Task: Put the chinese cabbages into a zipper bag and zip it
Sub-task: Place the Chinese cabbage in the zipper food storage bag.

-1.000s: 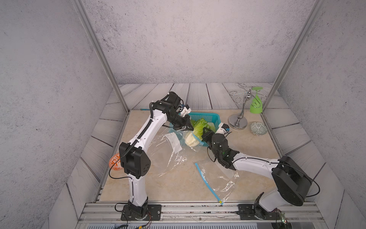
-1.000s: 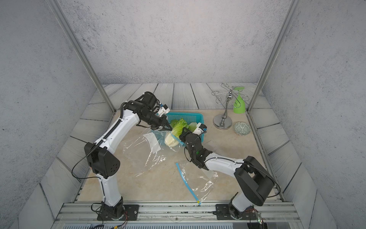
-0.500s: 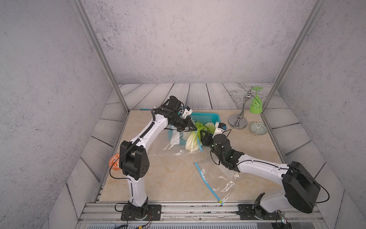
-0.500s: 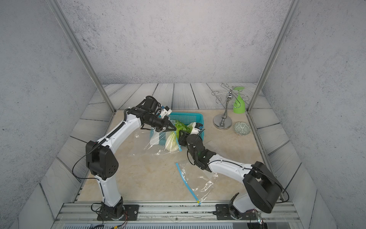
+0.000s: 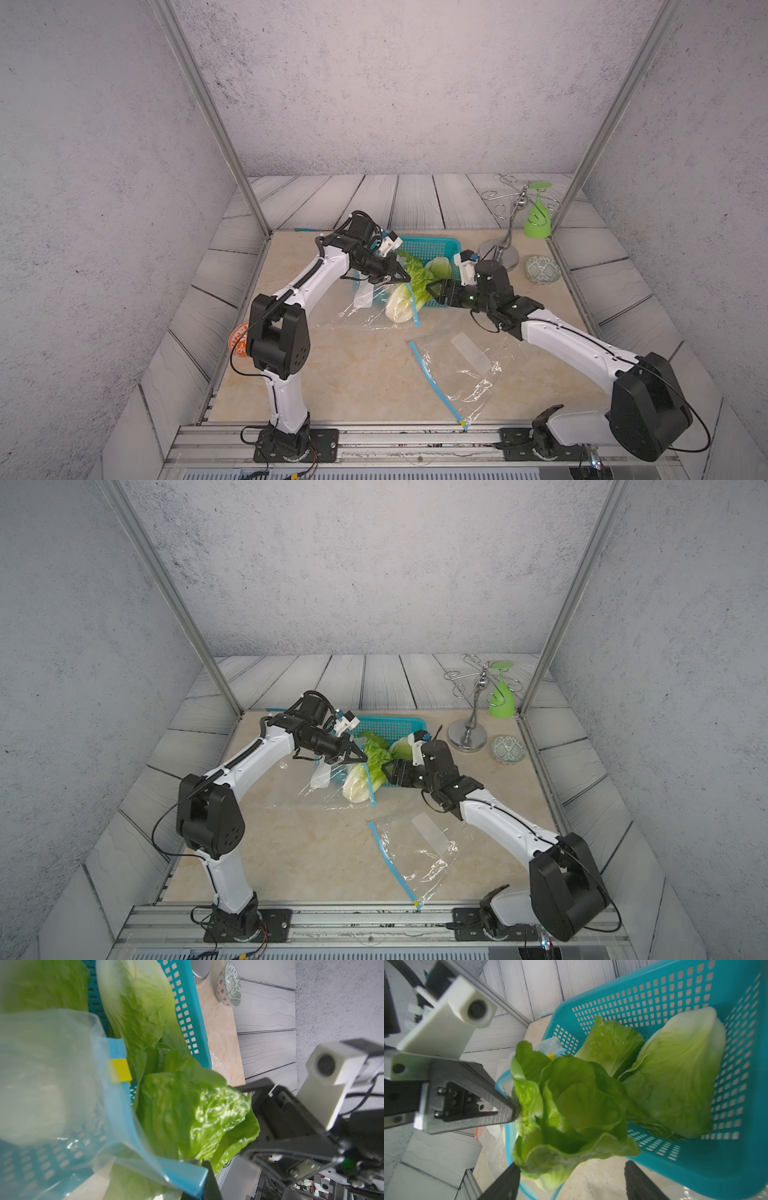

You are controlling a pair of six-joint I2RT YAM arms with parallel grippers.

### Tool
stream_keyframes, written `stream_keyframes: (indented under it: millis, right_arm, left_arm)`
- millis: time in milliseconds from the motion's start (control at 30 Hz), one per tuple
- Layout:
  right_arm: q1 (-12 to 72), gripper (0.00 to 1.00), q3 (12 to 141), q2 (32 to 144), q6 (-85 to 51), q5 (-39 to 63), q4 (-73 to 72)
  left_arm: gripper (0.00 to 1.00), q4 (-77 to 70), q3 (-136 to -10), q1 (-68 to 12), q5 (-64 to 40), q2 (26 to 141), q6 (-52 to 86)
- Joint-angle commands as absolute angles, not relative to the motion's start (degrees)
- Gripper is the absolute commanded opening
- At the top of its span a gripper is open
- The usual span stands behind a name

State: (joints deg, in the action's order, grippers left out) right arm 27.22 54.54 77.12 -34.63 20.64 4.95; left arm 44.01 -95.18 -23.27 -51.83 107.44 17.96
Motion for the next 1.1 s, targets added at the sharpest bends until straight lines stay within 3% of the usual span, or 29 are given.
stream_keyframes:
  millis: [0,167,433,633,867,1067]
  right_arm:
    - [23.2,0.84,60.7,74.0,-22.2,31.9,21.9]
    - [22.6,0.87,72.8,83.2,-5.6,31.4,40.4]
    - [23.3,0.87,77.4,92.8,-0.6,40.5,36.3]
    - [25.1,0.87,87.2,97.6,7.8,36.3,47.0]
    - [26.4,0.88,86.4,97.7,10.1,35.9,45.7]
    - [29.1,0.78,89.0,102.1,8.0,38.9,46.1]
  left_arm:
    - [0.00,47.5,-95.1,-23.1,-50.4,107.3,14.6]
    - [0.00,50.9,-96.2,-23.2,-49.9,107.1,12.4]
    - [0.00,53.4,-96.9,-23.2,-48.3,106.7,12.4]
    - [0.00,54.0,-97.6,-23.3,-48.0,107.4,12.6]
    - [0.00,54.3,-97.6,-23.3,-47.6,107.5,12.9]
    - [0.00,54.6,-98.0,-23.6,-47.1,107.6,13.4]
